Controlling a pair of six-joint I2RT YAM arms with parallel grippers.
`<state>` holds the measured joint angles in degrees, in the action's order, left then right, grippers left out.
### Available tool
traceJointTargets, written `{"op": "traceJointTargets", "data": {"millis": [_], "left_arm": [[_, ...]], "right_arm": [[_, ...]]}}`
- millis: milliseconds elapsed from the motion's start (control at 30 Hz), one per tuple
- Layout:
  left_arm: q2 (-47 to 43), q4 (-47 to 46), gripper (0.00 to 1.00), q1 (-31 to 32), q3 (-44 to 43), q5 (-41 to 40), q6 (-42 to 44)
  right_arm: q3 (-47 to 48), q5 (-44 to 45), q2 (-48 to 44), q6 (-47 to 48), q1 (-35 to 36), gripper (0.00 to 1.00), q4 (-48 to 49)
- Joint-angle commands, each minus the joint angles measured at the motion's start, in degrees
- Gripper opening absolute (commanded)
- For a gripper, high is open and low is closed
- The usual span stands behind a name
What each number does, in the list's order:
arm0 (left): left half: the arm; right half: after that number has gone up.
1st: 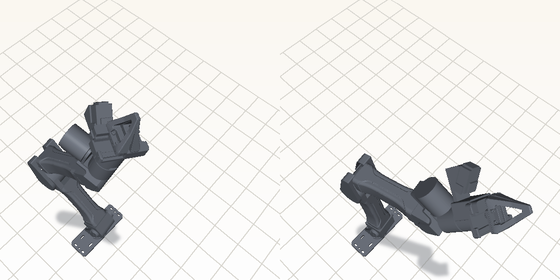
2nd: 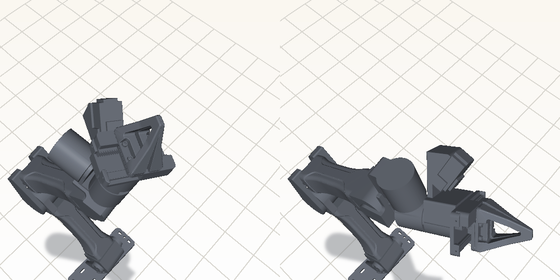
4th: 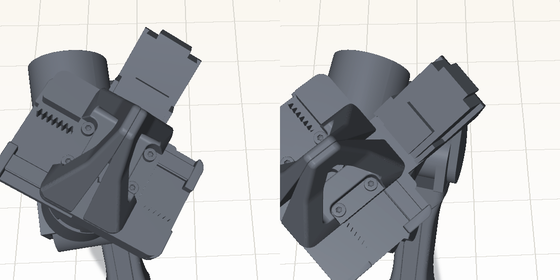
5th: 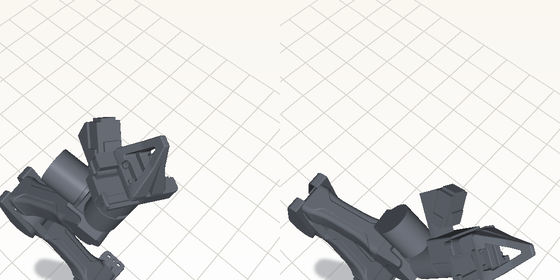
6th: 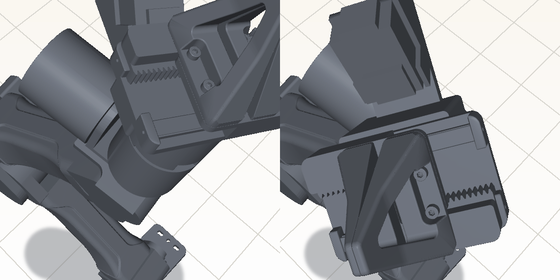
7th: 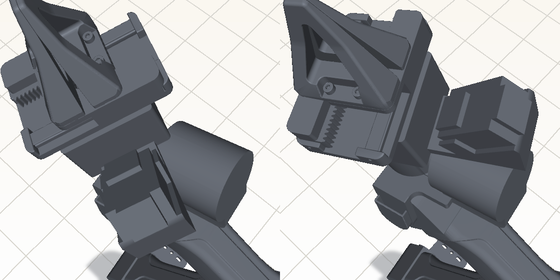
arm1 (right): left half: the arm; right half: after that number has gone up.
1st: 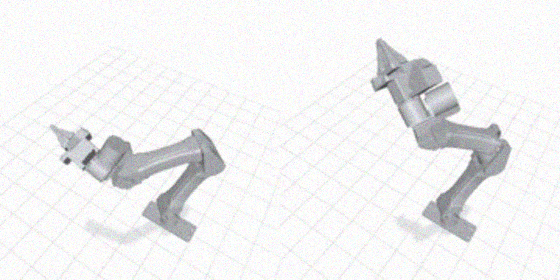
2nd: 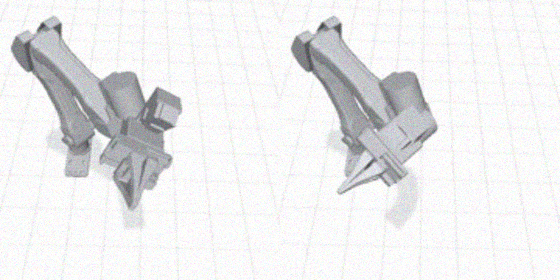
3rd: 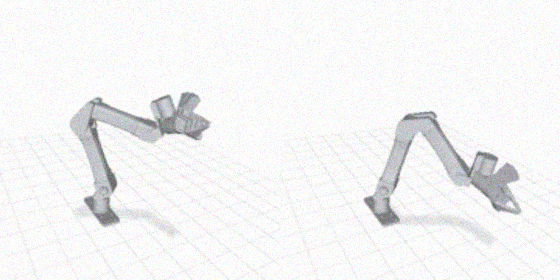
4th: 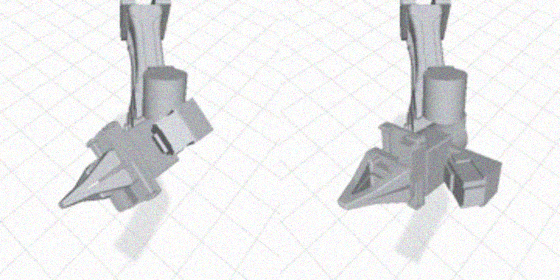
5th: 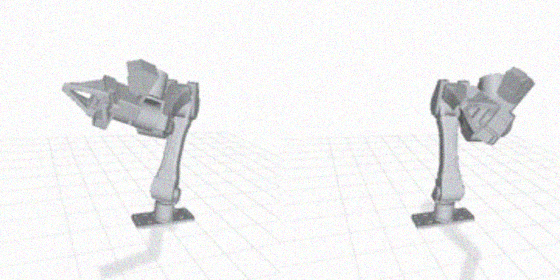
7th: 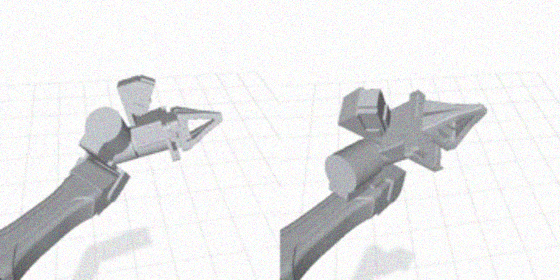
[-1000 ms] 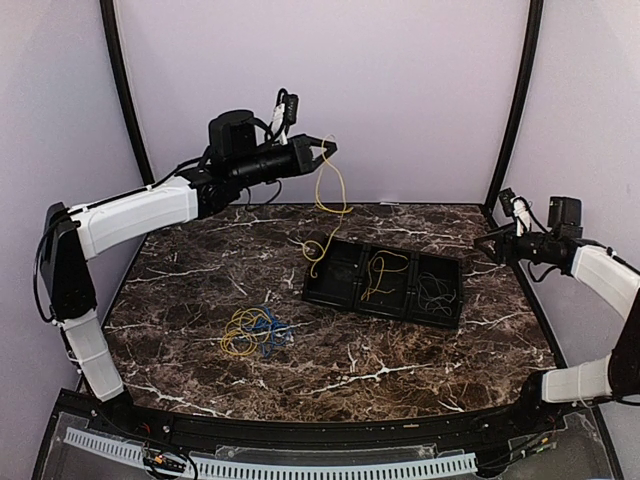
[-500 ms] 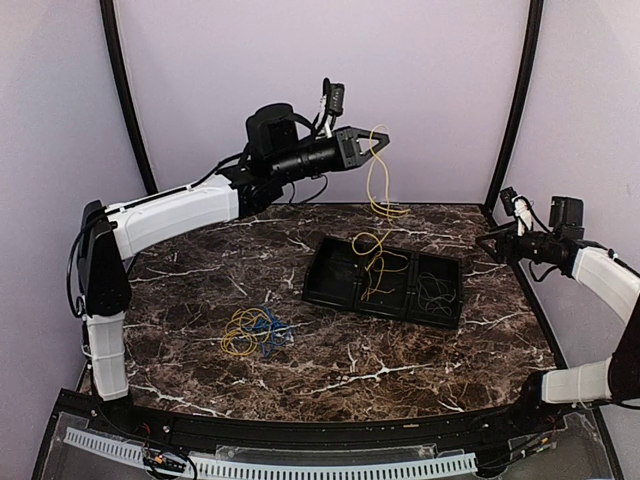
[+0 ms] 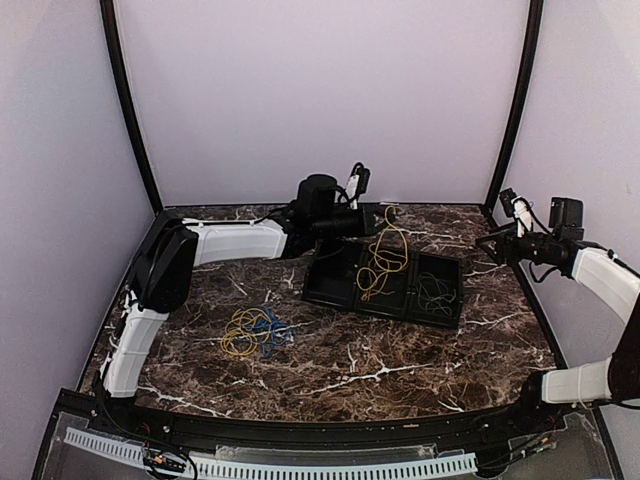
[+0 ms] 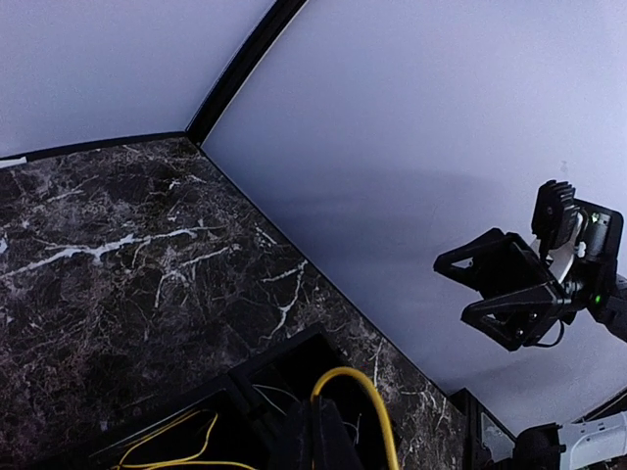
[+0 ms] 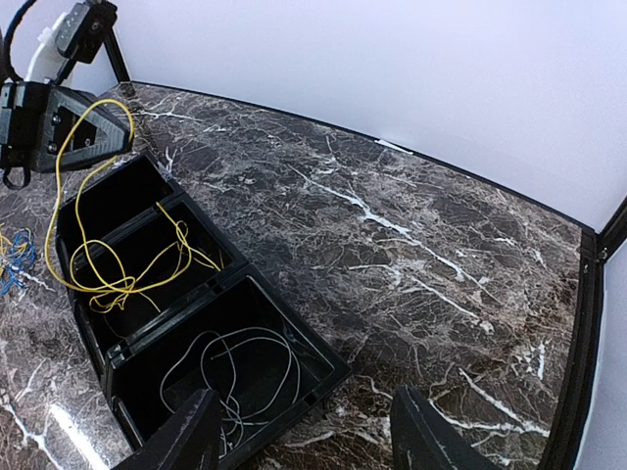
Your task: Untangle the cables
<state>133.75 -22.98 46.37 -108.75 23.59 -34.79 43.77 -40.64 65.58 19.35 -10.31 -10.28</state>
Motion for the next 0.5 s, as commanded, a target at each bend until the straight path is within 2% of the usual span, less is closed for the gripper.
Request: {"op": "traceJointTargets", "data": {"millis": [0, 100, 233, 467], "left_arm": [[-1.23, -0.96, 0.00, -0.10, -4.82, 0.63, -0.27], [-0.56, 1.14, 0.00, 0.00, -6.78, -0.24, 0.87], [-0.47, 4.46, 0.00, 0.43, -5.16, -0.70, 2.07], [-0.71, 17.42, 0.00, 2.42, -2.35, -4.30, 9.52]], "right_arm": [[-0.44, -0.22, 0.06, 0.62, -0.33, 0.61, 1.46], [-0.36, -0.10, 0.12, 0.82, -0.33, 0.61, 1.19], [-0.56, -0.14, -0.27, 1.04, -0.35, 0.61, 1.08], [-0.36, -0.76, 0.45, 1.73, -0.36, 0.60, 0.47]]}}
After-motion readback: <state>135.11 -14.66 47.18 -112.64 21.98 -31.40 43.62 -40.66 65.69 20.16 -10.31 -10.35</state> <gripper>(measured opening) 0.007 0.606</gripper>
